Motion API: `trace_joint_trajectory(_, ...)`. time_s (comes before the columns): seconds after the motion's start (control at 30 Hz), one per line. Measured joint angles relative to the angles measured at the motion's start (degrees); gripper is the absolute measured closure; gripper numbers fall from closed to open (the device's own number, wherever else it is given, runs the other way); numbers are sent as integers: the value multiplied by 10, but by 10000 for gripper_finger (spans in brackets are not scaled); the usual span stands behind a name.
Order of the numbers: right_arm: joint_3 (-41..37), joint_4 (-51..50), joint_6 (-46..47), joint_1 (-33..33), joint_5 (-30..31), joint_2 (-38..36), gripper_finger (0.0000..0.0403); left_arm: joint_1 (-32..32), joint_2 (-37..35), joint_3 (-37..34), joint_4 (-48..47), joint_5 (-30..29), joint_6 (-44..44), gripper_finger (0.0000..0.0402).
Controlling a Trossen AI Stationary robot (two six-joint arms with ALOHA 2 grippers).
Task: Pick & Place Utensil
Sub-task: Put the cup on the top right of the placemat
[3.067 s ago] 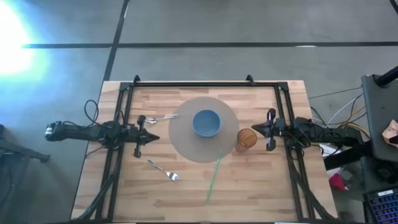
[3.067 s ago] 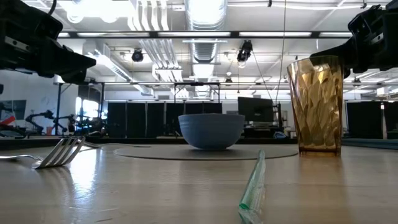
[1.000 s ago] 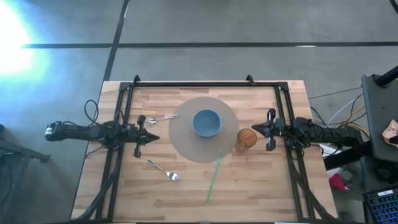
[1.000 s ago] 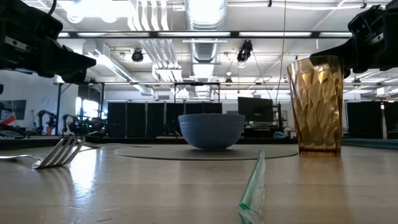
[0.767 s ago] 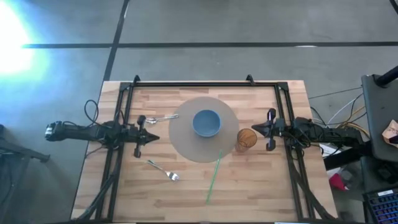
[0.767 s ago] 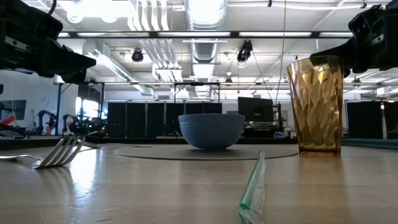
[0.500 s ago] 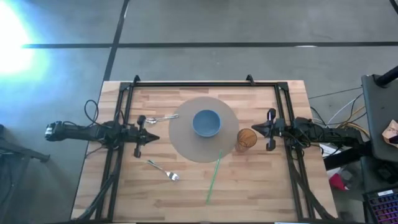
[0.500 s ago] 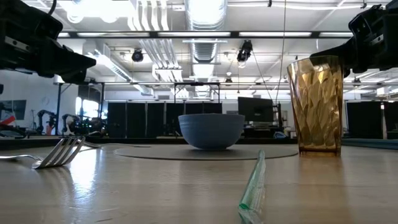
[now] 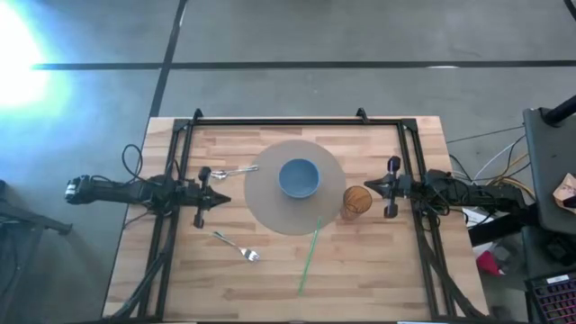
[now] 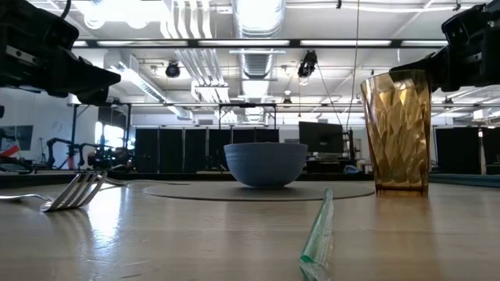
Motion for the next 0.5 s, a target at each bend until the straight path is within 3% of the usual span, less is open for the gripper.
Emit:
trace_joint_trajectory(0.3,0,2,129,0,0,0,394,0,0,0,1,0,0,399)
trace_joint_trajectory(0.5,0,29,223,0,0,0,394,0,0,0,10,0,-57,399)
